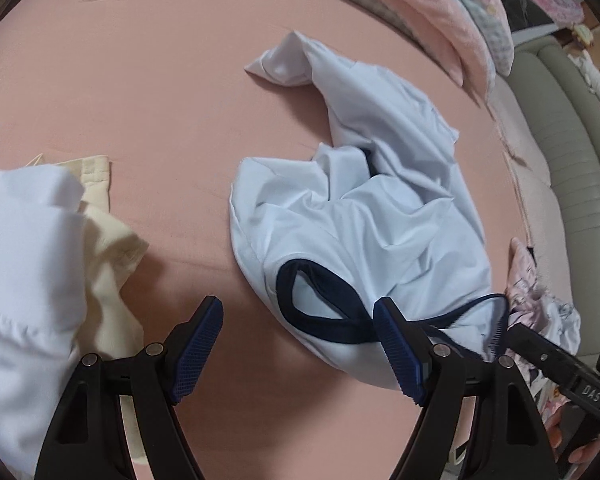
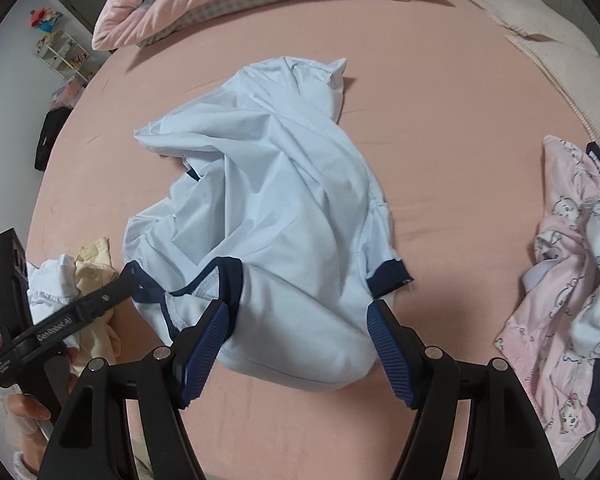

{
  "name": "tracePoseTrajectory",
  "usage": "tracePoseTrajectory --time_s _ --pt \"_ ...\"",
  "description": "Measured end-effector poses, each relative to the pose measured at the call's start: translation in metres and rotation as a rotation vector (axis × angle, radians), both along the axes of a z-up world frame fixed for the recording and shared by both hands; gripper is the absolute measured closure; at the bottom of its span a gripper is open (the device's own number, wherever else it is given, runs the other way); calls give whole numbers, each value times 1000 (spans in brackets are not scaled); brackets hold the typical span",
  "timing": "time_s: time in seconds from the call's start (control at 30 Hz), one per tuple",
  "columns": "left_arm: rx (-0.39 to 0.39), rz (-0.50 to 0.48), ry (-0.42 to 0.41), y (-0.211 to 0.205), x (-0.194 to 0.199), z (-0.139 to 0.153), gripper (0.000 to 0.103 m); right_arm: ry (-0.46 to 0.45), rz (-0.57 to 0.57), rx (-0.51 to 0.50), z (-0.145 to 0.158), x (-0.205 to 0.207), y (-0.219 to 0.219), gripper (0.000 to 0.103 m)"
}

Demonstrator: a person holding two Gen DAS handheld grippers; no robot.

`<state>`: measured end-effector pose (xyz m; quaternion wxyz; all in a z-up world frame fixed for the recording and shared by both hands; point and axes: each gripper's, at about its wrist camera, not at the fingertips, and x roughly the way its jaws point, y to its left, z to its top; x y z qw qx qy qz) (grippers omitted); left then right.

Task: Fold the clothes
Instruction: 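Move both open tools to the shirt's navy-trimmed hem, then grasp the navy-trimmed hem with both tools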

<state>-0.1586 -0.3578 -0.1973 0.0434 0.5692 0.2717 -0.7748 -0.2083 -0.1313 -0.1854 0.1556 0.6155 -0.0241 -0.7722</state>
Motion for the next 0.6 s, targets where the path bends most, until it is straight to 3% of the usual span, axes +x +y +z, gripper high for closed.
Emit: tracePoseTrajectory --time_s 0.3,0.43,0.6 --pt "-54 -35 -52 8 -13 -11 26 -31 8 -6 -9 -12 -20 31" --pt "-78 -51 -73 12 -19 -15 26 -60 42 126 -22 -14 -36 31" --pt "-111 -73 -80 14 -19 -20 28 -80 39 193 -34 -14 -42 31"
